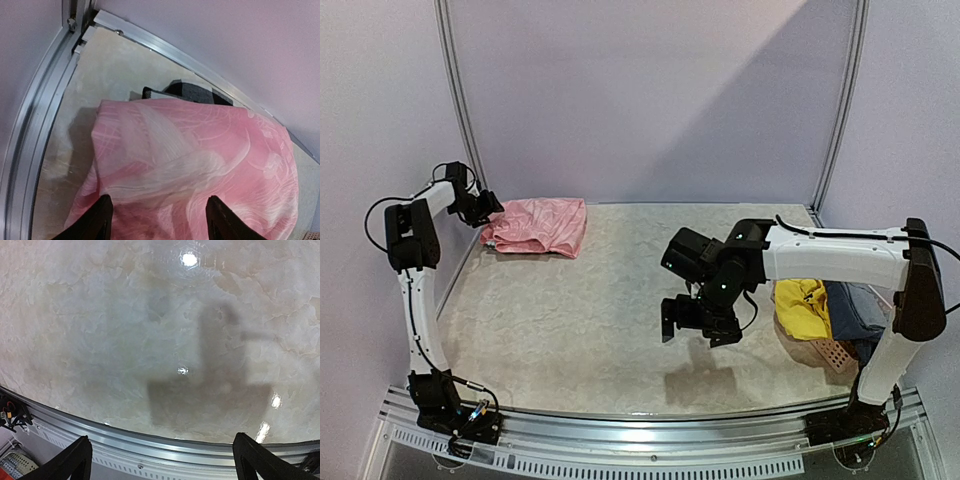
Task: Fold and stack the mixed laundry pile
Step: Smooth out the square-folded shorts at the corner of the board, then reset both arms
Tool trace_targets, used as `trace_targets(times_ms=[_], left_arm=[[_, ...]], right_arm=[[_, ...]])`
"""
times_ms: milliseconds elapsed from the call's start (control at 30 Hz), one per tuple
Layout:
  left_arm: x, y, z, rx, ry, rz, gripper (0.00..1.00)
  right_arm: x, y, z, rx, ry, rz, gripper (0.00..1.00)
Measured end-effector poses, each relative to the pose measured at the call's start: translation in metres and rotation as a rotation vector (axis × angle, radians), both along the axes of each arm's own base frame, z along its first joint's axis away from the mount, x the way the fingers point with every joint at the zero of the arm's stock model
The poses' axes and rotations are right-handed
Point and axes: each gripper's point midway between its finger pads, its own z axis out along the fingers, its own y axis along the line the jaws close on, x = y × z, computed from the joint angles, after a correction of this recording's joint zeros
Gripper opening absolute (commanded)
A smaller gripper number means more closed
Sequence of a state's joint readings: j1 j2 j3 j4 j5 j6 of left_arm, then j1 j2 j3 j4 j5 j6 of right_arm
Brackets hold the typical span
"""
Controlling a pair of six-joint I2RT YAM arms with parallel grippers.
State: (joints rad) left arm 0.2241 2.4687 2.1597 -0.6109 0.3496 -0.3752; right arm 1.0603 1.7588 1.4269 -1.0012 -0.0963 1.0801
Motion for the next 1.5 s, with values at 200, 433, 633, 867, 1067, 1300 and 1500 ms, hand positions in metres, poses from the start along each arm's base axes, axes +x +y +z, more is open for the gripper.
trace_targets(times_ms=[200,433,633,867,1067,1300,1500], left_arm=[[-0.006,0.006,0.018,0.042,-0.010,0.023,0.73],[-0.030,0.003,0.081,0.080,-0.076,0.041,0.75],[-0.058,-0.008,0.123,0.102,-0.126,0.039,0.76],[-0.095,-0.037,0.130,0.107,-0.100,-0.009,0.76],[-0.140,-0.081,0.144,0.110,-0.094,-0.094,0.77],[-0.207,-0.153,0.157,0.095,-0.109,-0.245,0.77],[-0.260,-0.196,0.170,0.068,-0.124,-0.332,0.77]], right_arm=[[0.001,-0.005,-0.001,-0.026,-0.011,0.005,0.99],[0.008,-0.010,0.010,-0.057,-0.057,0.022,0.99],[0.021,-0.004,0.039,-0.041,-0.138,0.060,0.99],[0.033,0.007,0.071,0.007,-0.217,0.103,0.99],[0.039,0.012,0.089,0.029,-0.272,0.141,0.99],[0.044,0.010,0.114,0.055,-0.341,0.172,0.99],[0.047,0.002,0.139,0.077,-0.412,0.173,0.99]])
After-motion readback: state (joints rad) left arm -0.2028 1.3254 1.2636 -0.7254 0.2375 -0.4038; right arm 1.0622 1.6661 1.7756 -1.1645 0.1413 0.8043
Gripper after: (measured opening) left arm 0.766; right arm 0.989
